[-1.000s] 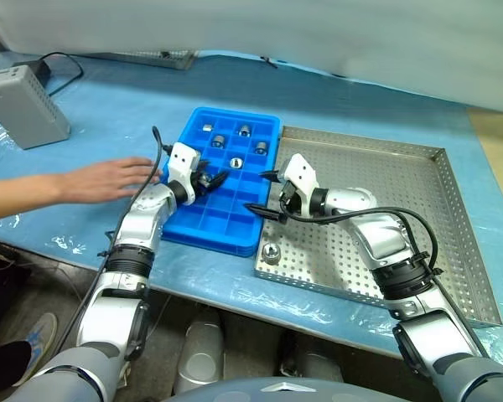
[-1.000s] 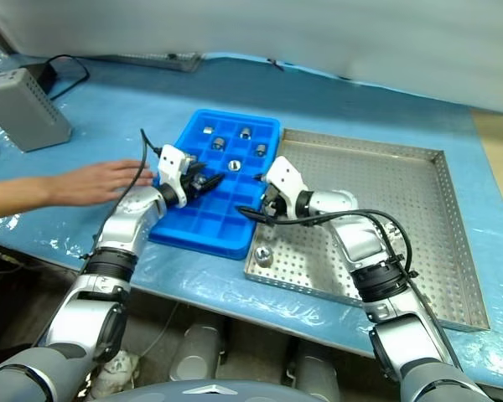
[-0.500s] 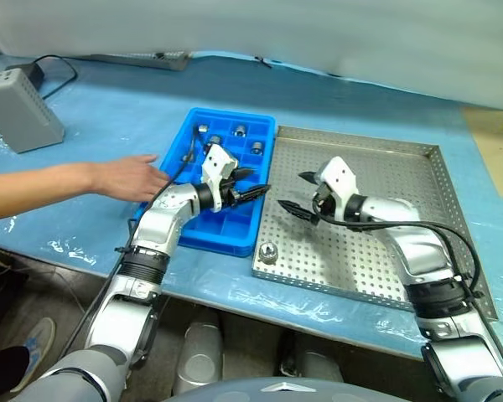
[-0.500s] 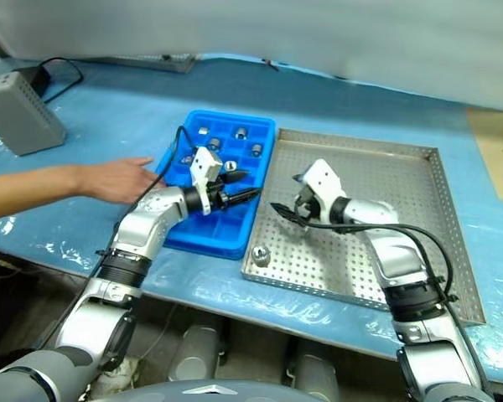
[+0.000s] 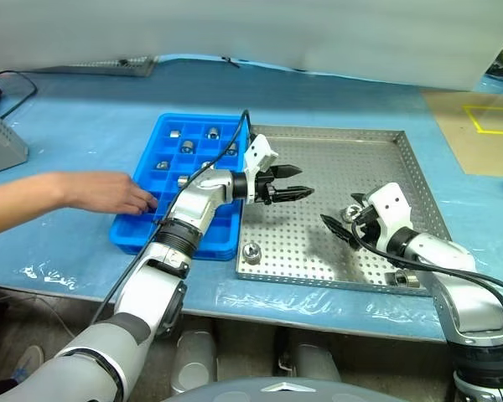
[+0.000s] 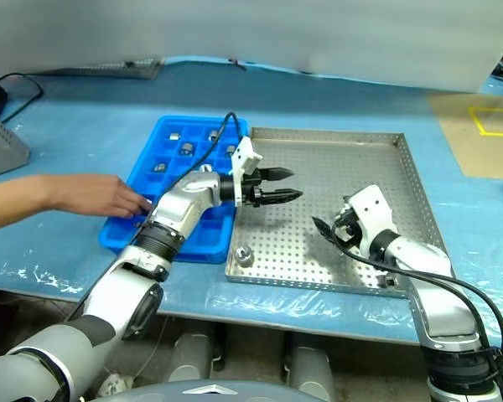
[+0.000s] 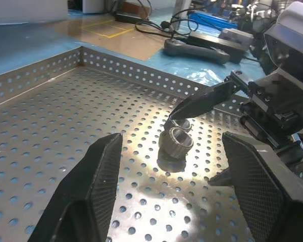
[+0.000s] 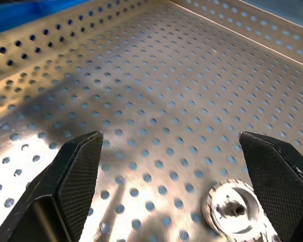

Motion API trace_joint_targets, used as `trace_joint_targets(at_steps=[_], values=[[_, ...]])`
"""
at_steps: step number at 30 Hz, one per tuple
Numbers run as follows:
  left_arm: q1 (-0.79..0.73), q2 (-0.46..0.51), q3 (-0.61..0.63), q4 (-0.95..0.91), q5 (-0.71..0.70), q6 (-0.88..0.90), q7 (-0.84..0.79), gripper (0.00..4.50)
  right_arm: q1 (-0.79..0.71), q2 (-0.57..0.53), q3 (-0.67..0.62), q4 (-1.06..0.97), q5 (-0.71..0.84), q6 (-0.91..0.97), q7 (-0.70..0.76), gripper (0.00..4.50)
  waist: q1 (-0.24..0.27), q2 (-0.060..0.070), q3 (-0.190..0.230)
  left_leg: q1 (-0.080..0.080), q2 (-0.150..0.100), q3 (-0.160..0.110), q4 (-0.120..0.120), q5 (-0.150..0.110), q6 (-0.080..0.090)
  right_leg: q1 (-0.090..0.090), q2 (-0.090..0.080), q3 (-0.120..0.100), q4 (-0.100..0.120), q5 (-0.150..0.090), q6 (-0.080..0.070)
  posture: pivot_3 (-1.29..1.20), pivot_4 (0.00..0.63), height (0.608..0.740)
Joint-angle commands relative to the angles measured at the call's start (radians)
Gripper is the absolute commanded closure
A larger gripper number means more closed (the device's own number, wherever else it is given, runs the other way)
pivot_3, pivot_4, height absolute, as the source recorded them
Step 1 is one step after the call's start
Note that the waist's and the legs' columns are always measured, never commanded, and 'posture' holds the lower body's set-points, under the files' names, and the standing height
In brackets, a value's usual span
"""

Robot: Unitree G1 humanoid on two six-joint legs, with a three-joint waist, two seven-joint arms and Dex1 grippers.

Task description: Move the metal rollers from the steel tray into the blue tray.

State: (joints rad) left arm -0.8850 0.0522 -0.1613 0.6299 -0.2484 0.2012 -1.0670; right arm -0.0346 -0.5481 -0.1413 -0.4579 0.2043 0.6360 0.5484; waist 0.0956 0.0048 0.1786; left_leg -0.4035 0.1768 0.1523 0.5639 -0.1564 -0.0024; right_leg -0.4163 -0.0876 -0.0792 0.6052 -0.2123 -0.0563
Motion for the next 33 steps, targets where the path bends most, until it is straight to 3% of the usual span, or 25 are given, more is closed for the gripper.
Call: trace_joint_targets(at_steps=[1, 8, 16, 33], values=[[-0.044, -0.029, 0.001, 0.026, 0.002, -0.046, -0.02, 1.18, 0.022, 0.023, -0.047, -0.044, 0.004, -0.011, -0.056, 0.0, -0.005, 0.0, 0.0, 0.001, 0.0, 0.0, 0.0, 0.0, 0.0, 0.001, 0.0, 0.0, -0.001, 0.0, 0.001, -0.16, 0.15, 0.74], [-0.071, -0.035, 0.014, 0.033, 0.001, -0.038, -0.031, 1.18, 0.005, 0.06, -0.061, 0.103, -0.037, -0.123, -0.131, 0.0, -0.02, 0.0, 0.0, 0.006, -0.001, 0.0, 0.0, -0.001, 0.002, 0.008, 0.0, 0.0, -0.003, -0.001, 0.003, -0.15, 0.15, 0.74], [-0.062, -0.003, 0.015, 0.006, 0.005, -0.018, -0.026, 1.18, -0.096, 0.128, -0.072, 0.402, -0.104, -0.318, -0.278, 0.0, -0.026, 0.0, 0.0, 0.007, -0.002, 0.0, 0.0, -0.002, 0.003, 0.01, -0.001, 0.0, -0.004, 0.0, 0.001, -0.11, 0.15, 0.74], [-0.046, 0.006, 0.022, -0.01, 0.002, -0.006, -0.003, 1.18, -0.141, 0.167, 0.003, 0.487, -0.108, -0.356, -0.267, 0.0, -0.028, 0.0, 0.0, 0.009, -0.002, 0.0, -0.001, -0.002, 0.005, 0.012, -0.001, 0.0, -0.004, 0.0, 0.001, -0.09, 0.15, 0.74]])
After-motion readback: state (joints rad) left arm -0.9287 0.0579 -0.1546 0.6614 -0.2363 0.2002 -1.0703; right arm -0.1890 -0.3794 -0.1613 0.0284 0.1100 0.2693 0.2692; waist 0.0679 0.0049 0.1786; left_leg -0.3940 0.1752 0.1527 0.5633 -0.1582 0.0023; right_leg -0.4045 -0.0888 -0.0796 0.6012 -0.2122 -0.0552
